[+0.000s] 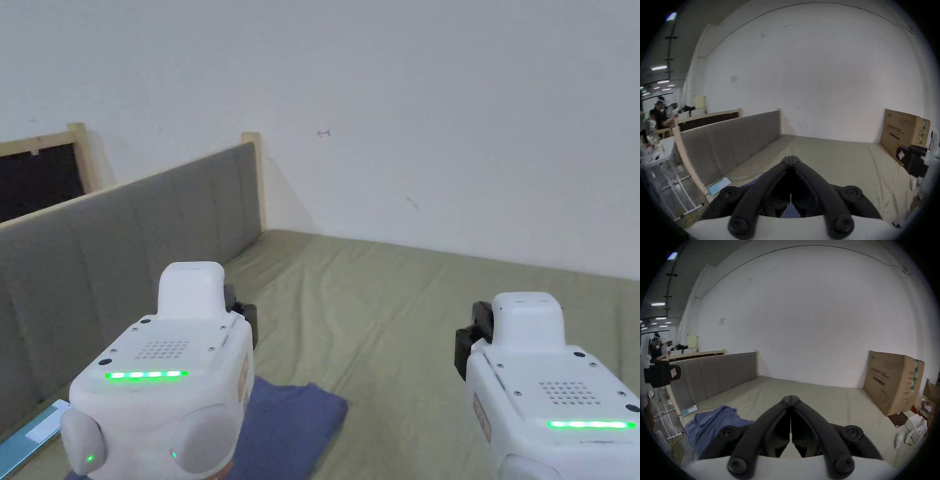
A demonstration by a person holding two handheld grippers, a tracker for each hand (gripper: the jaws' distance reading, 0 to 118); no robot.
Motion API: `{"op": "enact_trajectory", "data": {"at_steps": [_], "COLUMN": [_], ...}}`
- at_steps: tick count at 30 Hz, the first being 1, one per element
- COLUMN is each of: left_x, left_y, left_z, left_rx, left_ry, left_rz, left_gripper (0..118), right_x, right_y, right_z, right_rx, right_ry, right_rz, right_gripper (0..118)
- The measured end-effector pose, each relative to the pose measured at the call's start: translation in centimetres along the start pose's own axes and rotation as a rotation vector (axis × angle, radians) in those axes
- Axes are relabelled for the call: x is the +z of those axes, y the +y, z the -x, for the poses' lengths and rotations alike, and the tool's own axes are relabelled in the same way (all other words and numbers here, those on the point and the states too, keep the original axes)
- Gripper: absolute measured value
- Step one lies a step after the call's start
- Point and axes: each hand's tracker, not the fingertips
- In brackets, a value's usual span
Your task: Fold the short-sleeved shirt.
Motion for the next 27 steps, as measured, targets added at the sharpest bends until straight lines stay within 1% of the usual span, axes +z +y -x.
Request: {"op": "enact_trajectory", "data": {"at_steps": [1,3,5,9,12,14,16,18,20,21,24,25,27], "left_x": [0.2,0.6,0.7,0.5,-1.0,-2.9,-5.9,-9.0,-11.9,-13.7,-18.2,-19.5,-21.2], "left_y": [-0.1,-0.4,-0.8,-1.6,-2.8,-4.0,-5.8,-8.6,-11.1,-12.7,-16.9,-18.3,-20.4], "left_z": [1.4,3.5,4.9,6.4,6.6,6.4,5.8,5.0,4.4,4.3,4.0,3.8,3.8], "left_rx": [0.012,0.008,-0.006,-0.004,-0.008,-0.021,-0.078,-0.112,-0.106,-0.072,0.009,0.028,0.053], "left_ry": [0.032,0.090,0.144,0.156,0.159,0.118,0.069,0.060,0.047,0.035,0.015,0.018,-0.003], "left_rz": [0.010,0.024,0.033,0.072,0.127,0.208,0.349,0.403,0.524,0.573,0.719,0.778,0.848], "left_gripper": [0,0,0,0,0,0,0,0,2,13,93,108,107], "right_x": [-0.4,-1.0,-1.5,-2.2,-2.9,-3.5,-4.1,-4.7,-5.3,-5.8,-7.0,-7.5,-8.5], "right_y": [0.0,-0.1,-0.3,-0.9,-1.6,-2.2,-3.0,-3.9,-4.8,-5.3,-6.9,-7.5,-8.6], "right_z": [1.1,2.8,4.1,5.8,6.2,6.2,6.0,5.6,5.2,5.0,4.7,4.5,4.1], "right_rx": [0.007,-0.004,-0.013,0.002,0.002,-0.007,-0.026,-0.043,-0.046,-0.043,-0.017,-0.018,-0.028], "right_ry": [0.024,0.082,0.114,0.148,0.163,0.164,0.163,0.165,0.166,0.170,0.160,0.154,0.150], "right_rz": [0.002,0.012,0.025,0.049,0.080,0.110,0.145,0.174,0.202,0.220,0.271,0.289,0.329], "right_gripper": [0,0,0,0,0,0,0,0,0,0,0,0,0]}}
